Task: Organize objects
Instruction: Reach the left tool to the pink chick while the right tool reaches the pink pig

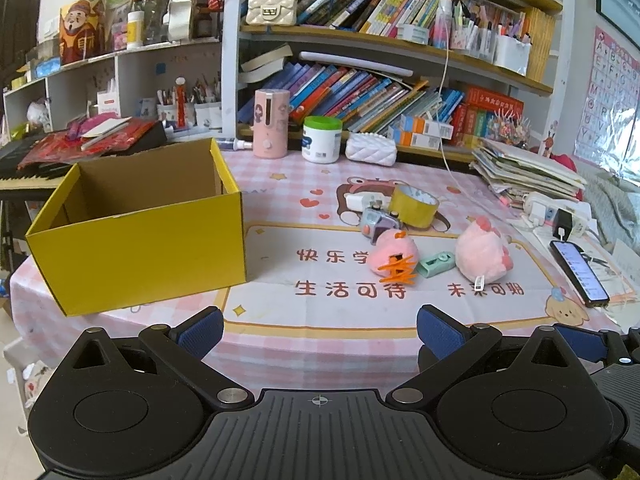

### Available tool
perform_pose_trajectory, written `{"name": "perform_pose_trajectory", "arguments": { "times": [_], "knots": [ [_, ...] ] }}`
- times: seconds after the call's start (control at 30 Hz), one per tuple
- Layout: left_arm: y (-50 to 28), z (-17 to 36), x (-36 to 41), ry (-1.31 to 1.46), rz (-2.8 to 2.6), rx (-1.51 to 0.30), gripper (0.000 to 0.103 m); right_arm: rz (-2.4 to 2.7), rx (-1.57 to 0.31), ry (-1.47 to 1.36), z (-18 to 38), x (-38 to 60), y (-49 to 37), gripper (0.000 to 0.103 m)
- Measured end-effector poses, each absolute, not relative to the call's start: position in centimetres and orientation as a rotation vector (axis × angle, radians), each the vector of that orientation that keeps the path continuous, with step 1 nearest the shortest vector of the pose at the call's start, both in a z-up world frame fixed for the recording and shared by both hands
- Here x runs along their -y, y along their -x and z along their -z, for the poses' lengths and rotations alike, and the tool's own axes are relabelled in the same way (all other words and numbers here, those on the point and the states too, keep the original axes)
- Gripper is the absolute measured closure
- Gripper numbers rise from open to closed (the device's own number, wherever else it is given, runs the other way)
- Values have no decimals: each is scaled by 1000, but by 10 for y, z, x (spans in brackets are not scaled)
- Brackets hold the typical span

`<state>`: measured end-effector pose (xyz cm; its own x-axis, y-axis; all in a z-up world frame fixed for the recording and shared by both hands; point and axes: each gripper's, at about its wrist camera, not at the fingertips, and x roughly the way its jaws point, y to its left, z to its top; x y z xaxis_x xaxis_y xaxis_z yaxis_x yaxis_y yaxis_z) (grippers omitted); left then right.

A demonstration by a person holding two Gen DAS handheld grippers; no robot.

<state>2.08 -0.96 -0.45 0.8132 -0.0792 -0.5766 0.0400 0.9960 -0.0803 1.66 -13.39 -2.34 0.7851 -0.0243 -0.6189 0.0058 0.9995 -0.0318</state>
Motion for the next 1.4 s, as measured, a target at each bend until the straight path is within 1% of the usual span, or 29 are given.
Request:
{"name": "perform_pose_trajectory", "arguments": {
  "times": [0.8, 1.4],
  "knots": [
    [-67, 10, 46, 73, 28, -643, 0, -36, -688, 64, 31, 170, -67, 0],
    [-117, 14, 76, 114, -25, -635, 0, -126, -690, 117, 30, 202, -132, 0]
  ]
}}
